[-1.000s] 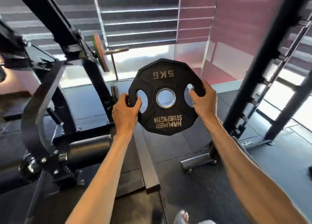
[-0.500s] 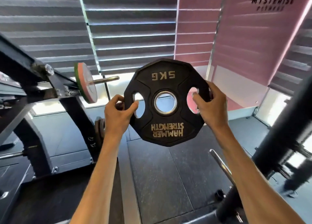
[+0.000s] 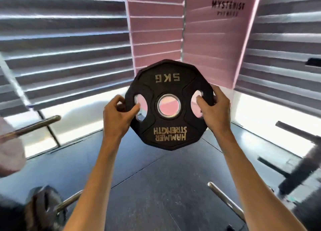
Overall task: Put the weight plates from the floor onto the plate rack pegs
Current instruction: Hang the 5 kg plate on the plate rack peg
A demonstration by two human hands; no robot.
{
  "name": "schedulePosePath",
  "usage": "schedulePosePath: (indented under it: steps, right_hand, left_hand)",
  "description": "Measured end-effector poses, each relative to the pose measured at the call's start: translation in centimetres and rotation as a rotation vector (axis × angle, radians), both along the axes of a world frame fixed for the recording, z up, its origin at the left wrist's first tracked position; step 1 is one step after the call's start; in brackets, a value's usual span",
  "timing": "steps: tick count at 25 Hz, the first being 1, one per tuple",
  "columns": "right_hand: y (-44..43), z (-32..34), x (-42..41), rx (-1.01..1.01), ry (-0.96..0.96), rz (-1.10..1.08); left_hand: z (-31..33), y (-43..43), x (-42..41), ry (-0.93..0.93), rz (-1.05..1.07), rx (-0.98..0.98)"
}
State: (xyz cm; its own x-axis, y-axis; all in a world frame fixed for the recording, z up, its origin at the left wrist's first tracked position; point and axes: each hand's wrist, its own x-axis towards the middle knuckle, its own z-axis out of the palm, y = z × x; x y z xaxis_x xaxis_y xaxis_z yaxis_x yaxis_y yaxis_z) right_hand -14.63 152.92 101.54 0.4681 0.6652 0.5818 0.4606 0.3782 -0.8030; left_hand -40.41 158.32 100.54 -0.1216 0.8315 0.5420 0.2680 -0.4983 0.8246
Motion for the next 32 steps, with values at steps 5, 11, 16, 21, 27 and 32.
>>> schedulePosePath:
  steps: [5,11,16,21,27,32]
  right_hand:
    - [9.8,0.2,1.5,-0.025,0.035,-0.195]
    - [20.6,-1.7,7.2,-0.045,-0.009,-0.354]
    - [29.9,-4.0,15.6,-0.036,0.02,-0.491]
    - [36.0,-3.0,25.4,-0.043,0.038,-0.644]
    - [39.7,-1.3,36.4,-0.019,0.019,-0.909]
    - [43.0,-0.4,44.4,0.006,-0.008,-1.215]
  left_hand:
    - [0.7,15.0,3.3,0.035,-0.153,-0.008]
    - [-1.4,29.2,11.0,0.097,-0.294,0.0]
    - [-3.0,42.1,21.7,0.141,-0.424,-0.002]
    - [-2.3,50.7,35.2,0.139,-0.56,-0.025]
    - [-0.9,57.7,51.8,0.14,-0.771,0.04]
    - [-0.1,62.5,66.5,0.129,-1.017,0.123]
